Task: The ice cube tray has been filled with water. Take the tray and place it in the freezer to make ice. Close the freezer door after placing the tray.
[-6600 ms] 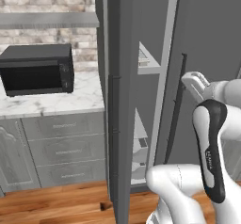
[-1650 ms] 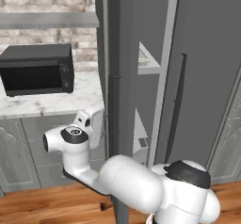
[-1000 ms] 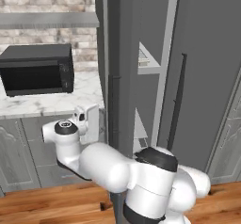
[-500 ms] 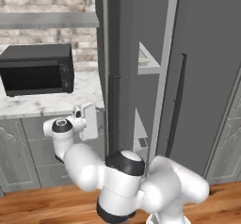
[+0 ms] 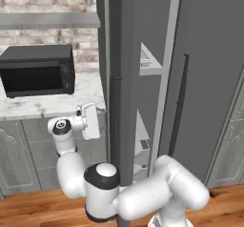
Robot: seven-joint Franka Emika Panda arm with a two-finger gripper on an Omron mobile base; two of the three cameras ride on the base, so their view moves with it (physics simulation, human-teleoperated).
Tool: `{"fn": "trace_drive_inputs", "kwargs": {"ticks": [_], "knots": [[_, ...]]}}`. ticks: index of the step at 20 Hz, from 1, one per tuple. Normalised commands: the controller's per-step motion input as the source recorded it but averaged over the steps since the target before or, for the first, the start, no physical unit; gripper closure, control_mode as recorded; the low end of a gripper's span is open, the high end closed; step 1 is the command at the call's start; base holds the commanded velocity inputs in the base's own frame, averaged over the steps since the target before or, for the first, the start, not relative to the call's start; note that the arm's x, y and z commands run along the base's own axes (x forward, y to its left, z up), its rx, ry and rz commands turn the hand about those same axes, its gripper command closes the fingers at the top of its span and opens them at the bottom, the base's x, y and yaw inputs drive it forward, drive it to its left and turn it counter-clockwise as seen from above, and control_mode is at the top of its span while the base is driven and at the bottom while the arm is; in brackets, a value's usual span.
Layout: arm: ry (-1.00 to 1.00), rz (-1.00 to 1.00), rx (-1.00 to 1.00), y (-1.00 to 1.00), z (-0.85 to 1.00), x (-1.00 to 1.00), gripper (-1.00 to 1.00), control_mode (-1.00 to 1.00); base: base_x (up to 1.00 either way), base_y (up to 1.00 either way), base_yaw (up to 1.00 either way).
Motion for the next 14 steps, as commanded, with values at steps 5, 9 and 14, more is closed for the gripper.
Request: {"fn": "trace_drive_inputs", "kwargs": {"ticks": [5, 9, 14], "knots": [[0.13, -0.05, 0.00, -0.41, 0.00, 0.09, -1.00, -1.00, 0.00, 0.00, 0.00], [0.04, 0.00, 0.00, -0.72, 0.00, -0.02, -1.00, -1.00, 0.00, 0.00, 0.00], [0.01, 0.00, 0.00, -0.91, -0.02, -0.05, -1.00, -1.00, 0.00, 0.00, 0.00]]}}
